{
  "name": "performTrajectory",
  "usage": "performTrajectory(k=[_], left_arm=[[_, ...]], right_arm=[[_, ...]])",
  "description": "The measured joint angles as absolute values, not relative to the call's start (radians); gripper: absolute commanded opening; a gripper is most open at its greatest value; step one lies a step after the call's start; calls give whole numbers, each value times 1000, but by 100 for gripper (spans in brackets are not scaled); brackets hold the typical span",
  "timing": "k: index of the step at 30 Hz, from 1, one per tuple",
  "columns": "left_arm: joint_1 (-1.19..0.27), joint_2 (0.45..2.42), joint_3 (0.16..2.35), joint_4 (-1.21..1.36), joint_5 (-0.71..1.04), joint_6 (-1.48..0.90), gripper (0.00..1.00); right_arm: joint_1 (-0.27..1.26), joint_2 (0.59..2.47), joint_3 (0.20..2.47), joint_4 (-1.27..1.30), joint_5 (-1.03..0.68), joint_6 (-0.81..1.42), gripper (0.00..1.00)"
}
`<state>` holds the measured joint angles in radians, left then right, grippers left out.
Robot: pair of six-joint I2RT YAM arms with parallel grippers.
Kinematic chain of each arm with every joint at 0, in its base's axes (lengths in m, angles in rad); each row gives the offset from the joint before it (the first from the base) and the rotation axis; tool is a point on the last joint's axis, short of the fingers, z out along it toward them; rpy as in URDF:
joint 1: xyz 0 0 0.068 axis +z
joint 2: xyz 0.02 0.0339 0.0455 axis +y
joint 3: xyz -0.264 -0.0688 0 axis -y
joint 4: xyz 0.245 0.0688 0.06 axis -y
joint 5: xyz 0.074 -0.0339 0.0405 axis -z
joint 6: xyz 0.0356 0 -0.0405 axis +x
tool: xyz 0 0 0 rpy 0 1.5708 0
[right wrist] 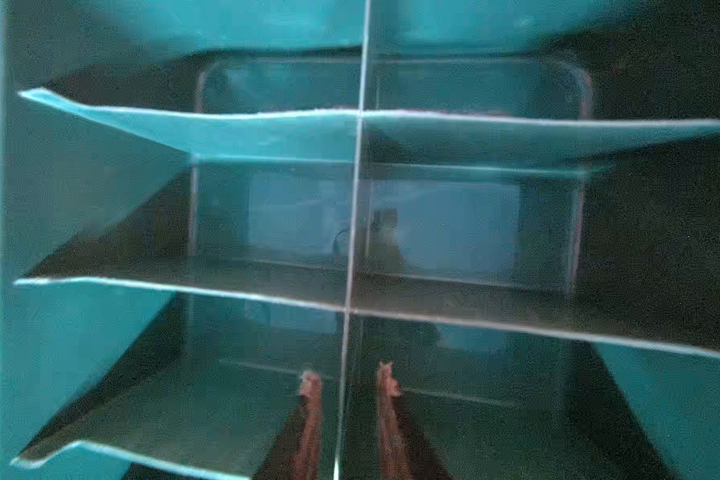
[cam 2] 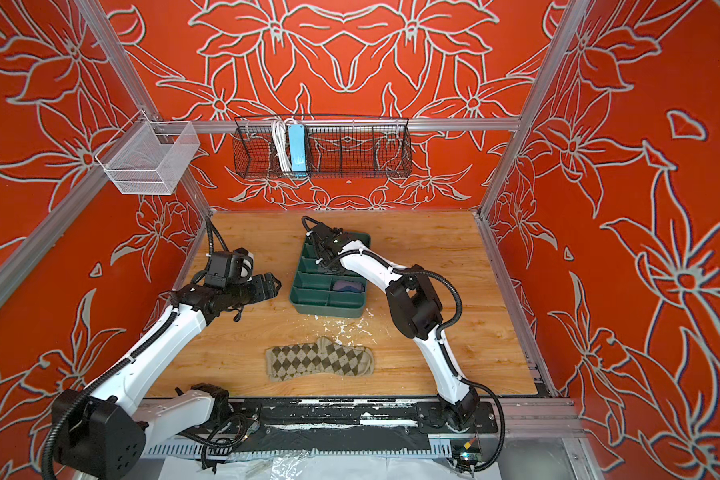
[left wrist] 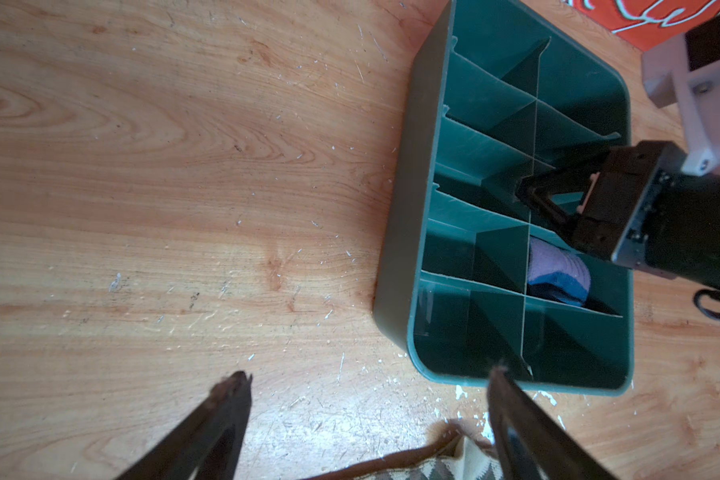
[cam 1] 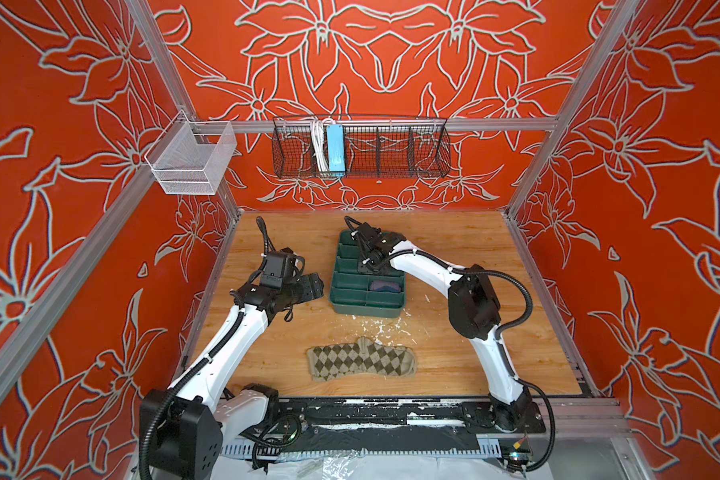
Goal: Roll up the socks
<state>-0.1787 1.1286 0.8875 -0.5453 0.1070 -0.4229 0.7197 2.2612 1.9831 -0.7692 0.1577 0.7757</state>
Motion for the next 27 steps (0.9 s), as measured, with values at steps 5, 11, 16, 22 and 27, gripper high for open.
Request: performTrajectory(k=[5, 11, 16, 22, 27], left_arm=[[-179, 1129, 888, -545, 102, -422, 88], [-179, 1129, 888, -545, 102, -423, 88], [-179, 1129, 888, -545, 103, -423, 89], [-179, 1121, 884, -545, 116, -423, 89], [-179, 1085, 866, -545, 140, -424, 90]], right_arm=[[712, 2283, 2002, -775, 177, 779, 14], [686, 2272, 1979, -764, 178, 782, 4], [595, 2165, 1804, -705, 165, 723, 0], [460, 2052, 1639, -685, 170, 575, 0], [365, 1965, 1515, -669, 173, 416, 0]])
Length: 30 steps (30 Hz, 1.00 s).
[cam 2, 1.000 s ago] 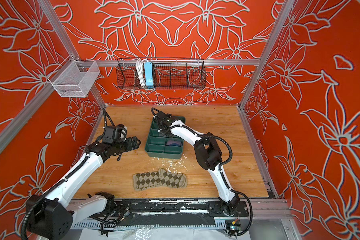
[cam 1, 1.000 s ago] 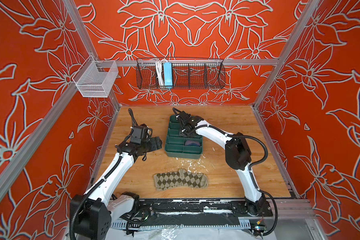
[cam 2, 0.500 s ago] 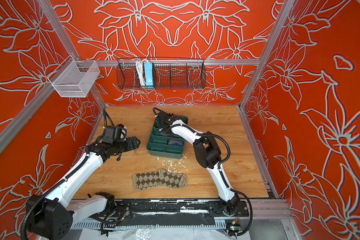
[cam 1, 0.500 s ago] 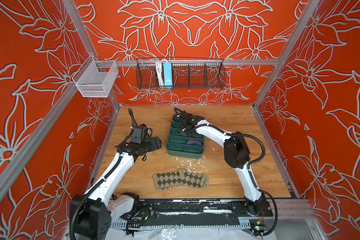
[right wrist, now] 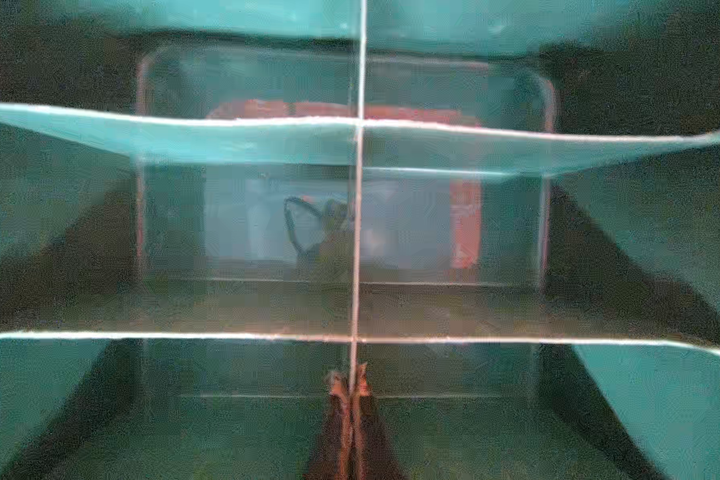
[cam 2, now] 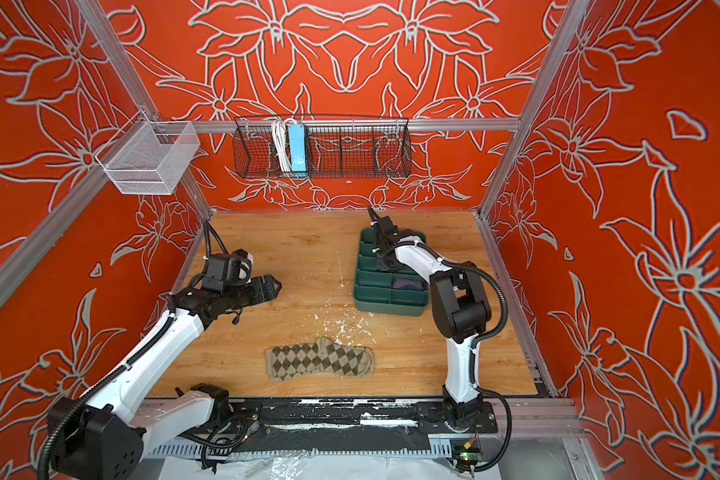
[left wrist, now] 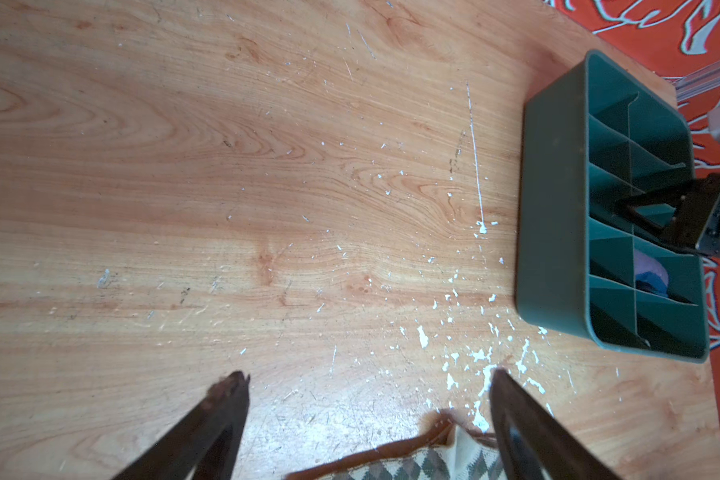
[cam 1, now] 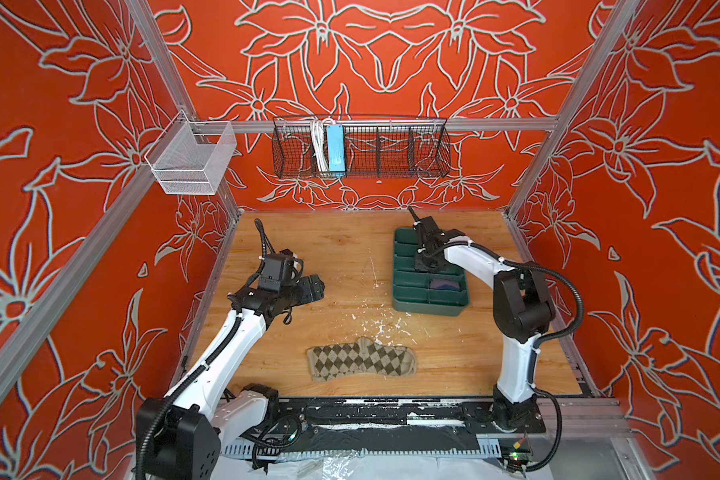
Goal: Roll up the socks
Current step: 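Lift the right gripper out of the tray and move it toward the argyle sock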
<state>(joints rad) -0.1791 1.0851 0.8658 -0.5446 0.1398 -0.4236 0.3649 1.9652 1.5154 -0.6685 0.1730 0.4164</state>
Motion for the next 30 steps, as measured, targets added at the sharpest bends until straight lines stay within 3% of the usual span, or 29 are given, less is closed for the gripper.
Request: performTrajectory(k=[11, 28, 29, 30], left_arm=[[-181, 1063, 860, -536, 169, -427, 90], [-181, 1118, 860, -542, 178, -436, 91], [-181, 1121, 860, -547, 178, -440, 91], [-181, 1124, 861, -553, 179, -444, 91]], right_arm=[[229, 1926, 1461, -653, 152, 177, 0], [71, 1975, 1529, -691, 214, 82, 0], [64, 1975, 1529, -696, 214, 82, 3], [57, 1974, 1531, -702, 213, 83, 16]])
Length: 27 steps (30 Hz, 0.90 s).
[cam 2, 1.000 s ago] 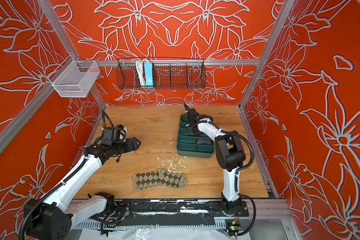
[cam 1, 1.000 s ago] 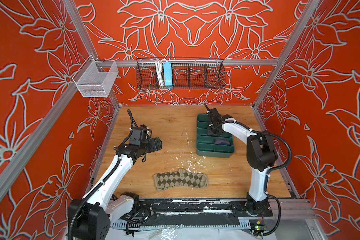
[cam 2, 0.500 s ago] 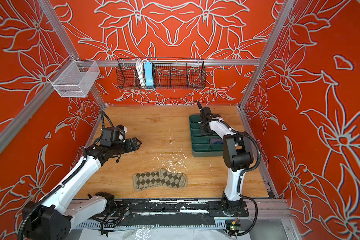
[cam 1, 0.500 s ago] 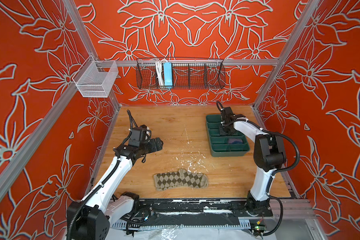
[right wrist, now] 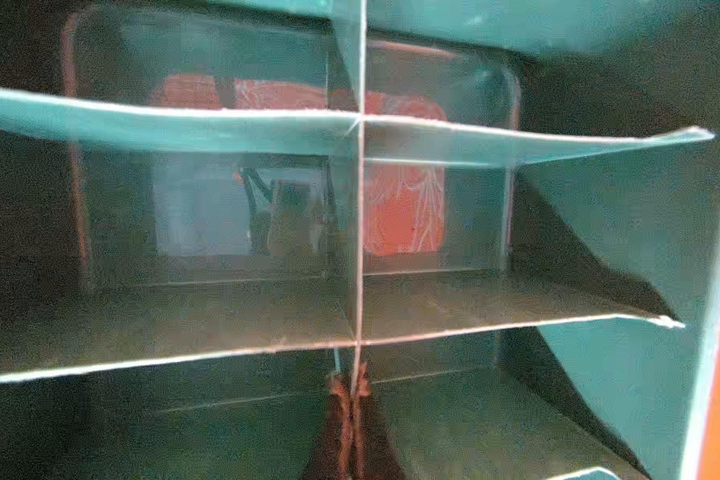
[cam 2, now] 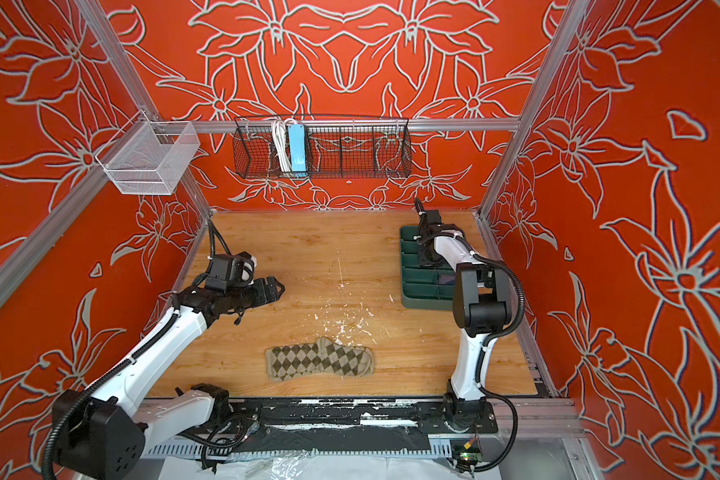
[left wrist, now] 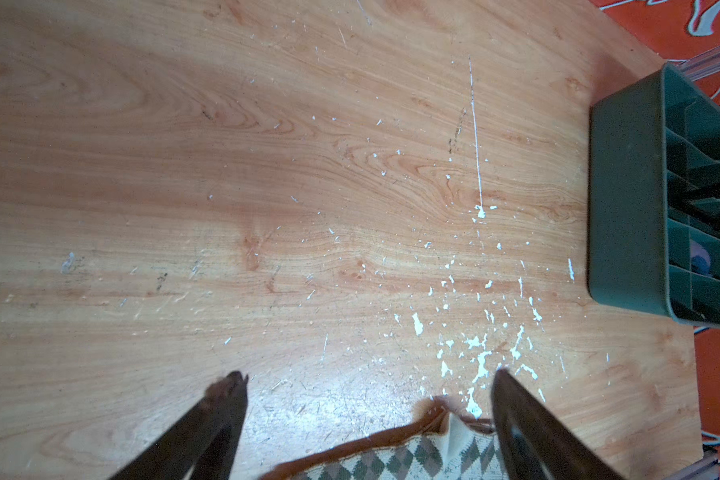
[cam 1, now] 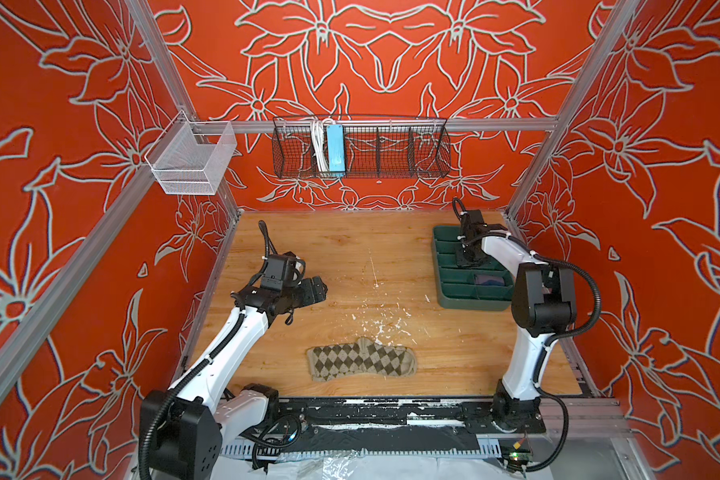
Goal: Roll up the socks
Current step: 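Lift the right gripper out of the tray and move it toward the argyle sock, then grasp the cuff end of the argyle sock with the right gripper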
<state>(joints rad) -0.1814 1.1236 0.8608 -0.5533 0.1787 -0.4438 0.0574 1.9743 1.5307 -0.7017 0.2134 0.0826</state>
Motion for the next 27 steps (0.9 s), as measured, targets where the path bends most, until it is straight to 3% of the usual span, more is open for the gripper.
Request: performTrajectory(k=[2, 5, 7, 13, 20, 25, 27], left_arm=[[-181, 1129, 862, -576, 182, -453, 92], [-182, 1131, 867, -623, 200, -469, 92], [-183, 1130, 874, -653, 217, -477, 92], [-183, 1087, 891, -723, 241, -493, 92], [-183, 1053, 955, -783, 205, -479, 93], [-183, 1050, 946, -797, 192, -472, 93], [-183, 1047, 934, -797, 192, -474, 93]], right_arm=[[51, 1974, 1534, -717, 212, 88, 41], [45, 1952, 1531, -735, 175, 101, 59], [53, 1903, 1517, -736, 139, 115, 65], [163, 1666, 1482, -735, 50, 139, 68], [528, 1495, 1339, -750, -18, 198, 73], [699, 1467, 1150, -820, -65, 289, 88], [751, 1459, 1095, -842, -79, 322, 90]])
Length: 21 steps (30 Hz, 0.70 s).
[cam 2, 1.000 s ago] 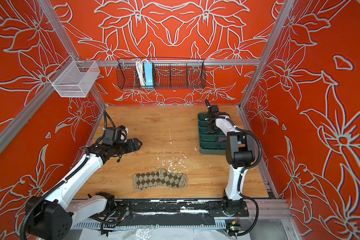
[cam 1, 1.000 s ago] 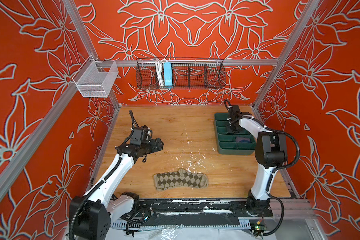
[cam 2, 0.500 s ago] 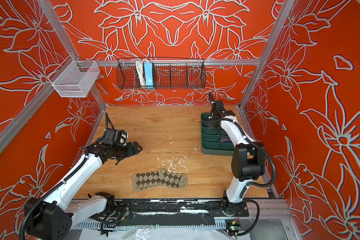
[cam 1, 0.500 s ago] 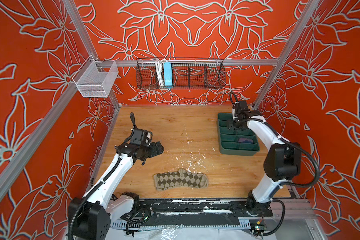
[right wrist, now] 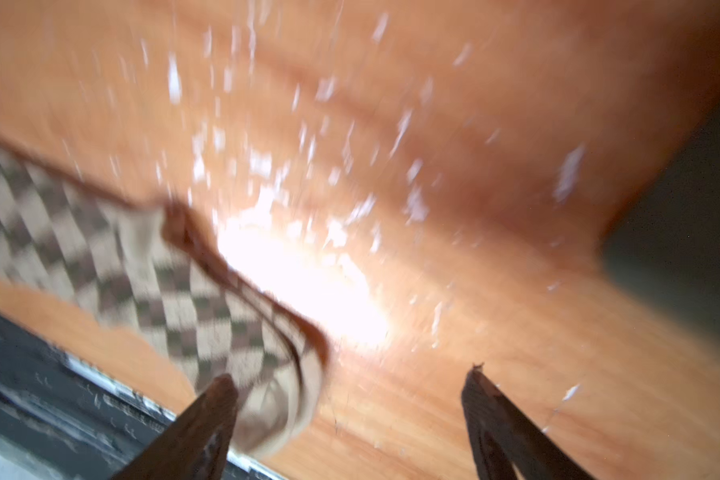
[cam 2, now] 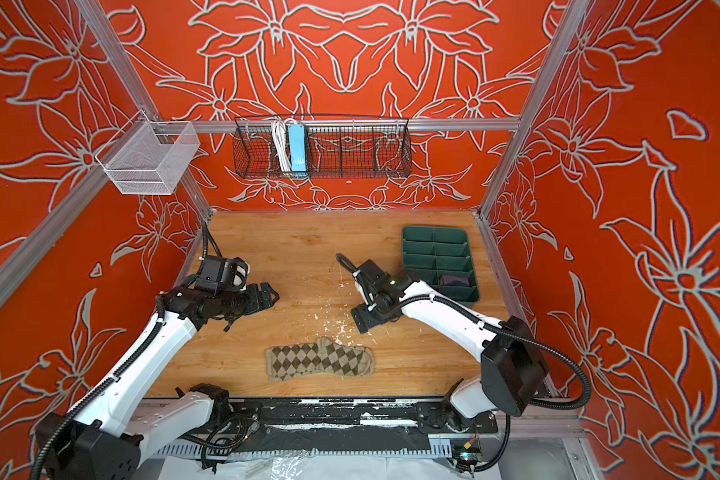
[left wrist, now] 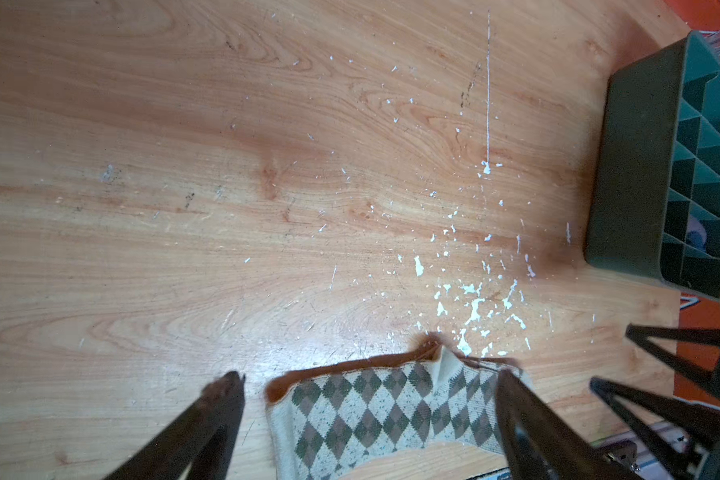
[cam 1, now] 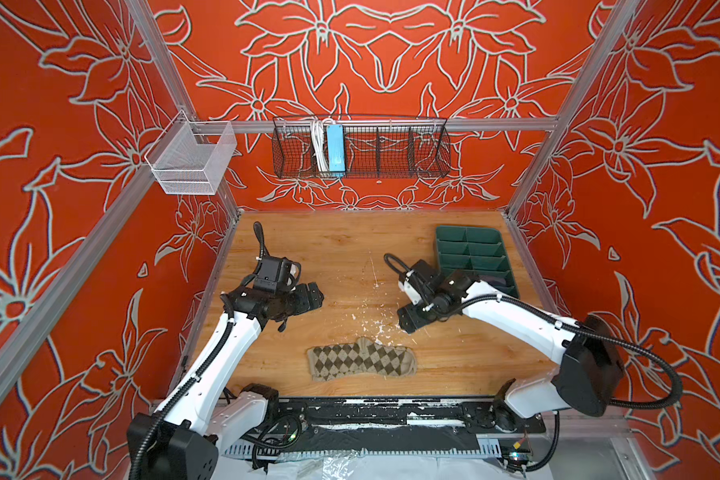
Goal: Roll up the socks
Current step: 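Grasp the cuff end of the argyle sock with the right gripper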
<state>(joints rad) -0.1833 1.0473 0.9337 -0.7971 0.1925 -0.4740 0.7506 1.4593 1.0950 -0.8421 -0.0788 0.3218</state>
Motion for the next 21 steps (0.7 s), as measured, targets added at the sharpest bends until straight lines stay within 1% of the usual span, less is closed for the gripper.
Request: performTrajectory(k=[2, 5, 7, 10, 15, 17, 21], left_arm=[[-183, 1047, 918, -796, 194, -476, 93], [-183, 1048, 907, -792, 196, -480, 93], [-183, 1053, 906, -787, 197, -480, 93], [-183, 1068, 906, -776, 197, -479, 93], [-183, 1093, 906, -767, 197, -476, 93], [-183, 1095, 906, -765, 196, -474, 93], [-183, 1095, 906, -757, 196, -472, 93]], right_arm=[[794, 1433, 1039, -854, -103, 360, 90], [805, 1366, 957, -850, -163, 416, 89], [807, 1332, 907, -831, -205, 452, 86], [817, 1320, 838, -778, -269, 512, 76], [833, 1346, 773, -697, -324, 589, 49], [834, 1352, 762, -674, -332, 611, 40], [834, 1362, 749, -637, -342, 635, 37]])
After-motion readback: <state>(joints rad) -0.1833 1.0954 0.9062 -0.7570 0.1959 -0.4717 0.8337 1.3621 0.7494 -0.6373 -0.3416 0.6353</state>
